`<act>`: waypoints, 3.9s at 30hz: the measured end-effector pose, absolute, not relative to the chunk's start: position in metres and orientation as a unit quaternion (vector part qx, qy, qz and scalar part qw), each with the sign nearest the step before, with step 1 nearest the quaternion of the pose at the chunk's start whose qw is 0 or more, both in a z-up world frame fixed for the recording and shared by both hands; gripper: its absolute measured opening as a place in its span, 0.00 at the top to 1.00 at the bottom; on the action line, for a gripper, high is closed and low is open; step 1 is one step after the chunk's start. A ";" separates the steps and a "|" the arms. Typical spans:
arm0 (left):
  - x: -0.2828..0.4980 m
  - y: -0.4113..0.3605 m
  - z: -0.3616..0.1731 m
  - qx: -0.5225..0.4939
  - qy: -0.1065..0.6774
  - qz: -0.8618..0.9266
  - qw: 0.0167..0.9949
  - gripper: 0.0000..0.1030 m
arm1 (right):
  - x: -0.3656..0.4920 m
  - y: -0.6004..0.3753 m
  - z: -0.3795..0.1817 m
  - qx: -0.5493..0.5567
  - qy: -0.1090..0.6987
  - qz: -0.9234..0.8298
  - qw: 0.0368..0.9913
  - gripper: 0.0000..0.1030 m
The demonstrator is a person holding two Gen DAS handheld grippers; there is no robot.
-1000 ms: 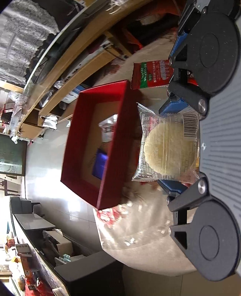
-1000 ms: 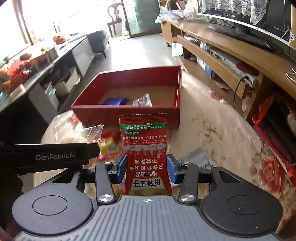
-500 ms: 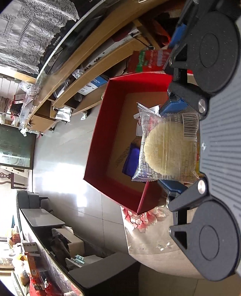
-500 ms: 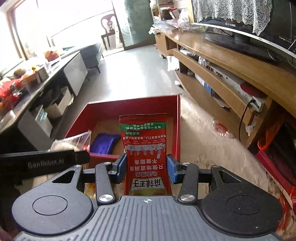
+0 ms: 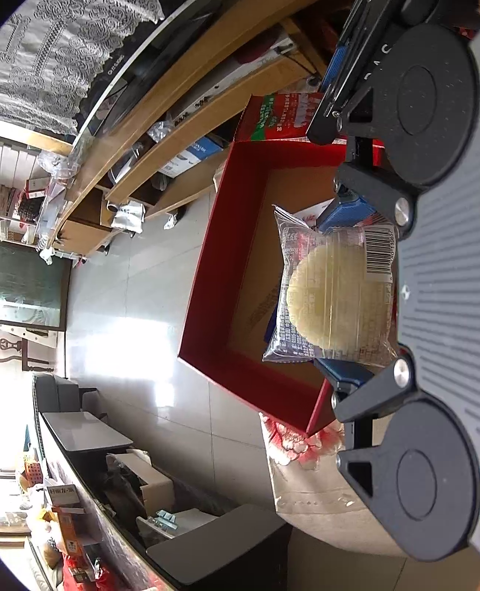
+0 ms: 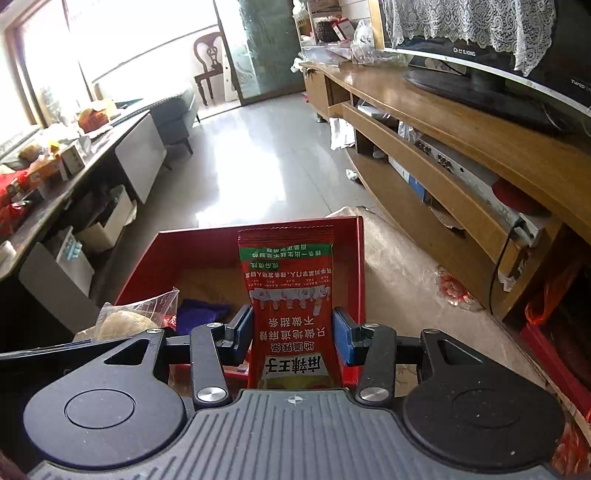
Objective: Organize snacks
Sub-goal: 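Carry the round bread and red packet over the red box with both tools, then open both tools to release the bread and red packet into the box, then move both tools back toward the remaining snacks on the table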
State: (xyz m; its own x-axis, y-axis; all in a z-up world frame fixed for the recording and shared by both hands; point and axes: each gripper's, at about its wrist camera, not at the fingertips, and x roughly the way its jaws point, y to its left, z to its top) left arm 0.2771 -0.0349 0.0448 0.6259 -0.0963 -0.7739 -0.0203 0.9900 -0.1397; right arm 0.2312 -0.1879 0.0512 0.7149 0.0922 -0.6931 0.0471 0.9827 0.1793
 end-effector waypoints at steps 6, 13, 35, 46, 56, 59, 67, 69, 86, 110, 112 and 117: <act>0.288 -0.031 0.041 -0.061 0.430 -0.009 0.901 0.34 | 0.244 -0.183 0.048 0.087 0.380 0.017 0.921 0.49; 0.301 -0.030 0.036 -0.052 0.433 0.003 0.900 0.34 | 0.258 -0.178 0.041 0.084 0.386 0.022 0.919 0.49; 0.316 -0.038 0.018 -0.008 0.429 0.021 0.903 0.36 | 0.272 -0.174 0.024 0.079 0.398 0.028 0.914 0.49; 0.315 -0.048 0.012 0.022 0.421 0.023 0.907 0.36 | 0.275 -0.175 0.015 0.076 0.407 0.022 0.910 0.49; 0.314 -0.049 0.013 0.023 0.419 0.019 0.907 0.33 | 0.276 -0.177 0.008 0.075 0.416 0.013 0.906 0.45; 0.314 -0.049 0.013 0.023 0.420 0.018 0.907 0.31 | 0.276 -0.179 0.008 0.077 0.416 0.009 0.906 0.45; 0.313 -0.049 0.016 0.012 0.417 0.009 0.909 0.30 | 0.275 -0.185 0.010 0.087 0.410 0.000 0.908 0.44; 0.314 -0.048 0.016 0.008 0.419 0.007 0.908 0.29 | 0.275 -0.185 0.011 0.087 0.409 -0.001 0.908 0.44; 0.294 -0.040 0.032 0.000 0.414 0.013 0.910 0.24 | 0.258 -0.180 0.031 0.059 0.391 -0.005 0.918 0.39; 0.227 -0.031 0.043 -0.008 0.420 -0.010 0.907 0.23 | 0.189 -0.178 0.038 0.057 0.404 -0.006 0.913 0.34; 0.221 -0.032 0.042 -0.006 0.422 -0.014 0.906 0.23 | 0.184 -0.178 0.037 0.054 0.407 -0.007 0.912 0.34; 0.206 -0.034 0.037 -0.005 0.434 -0.022 0.900 0.23 | 0.171 -0.180 0.034 0.057 0.419 -0.006 0.906 0.34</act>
State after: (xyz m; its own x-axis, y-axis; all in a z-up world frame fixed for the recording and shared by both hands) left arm 0.2063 -0.0338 0.0367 0.6216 -0.0442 -0.7821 0.0354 0.9990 -0.0284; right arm 0.1709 -0.1803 0.0340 0.6491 0.0365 -0.7599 0.0593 0.9934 0.0983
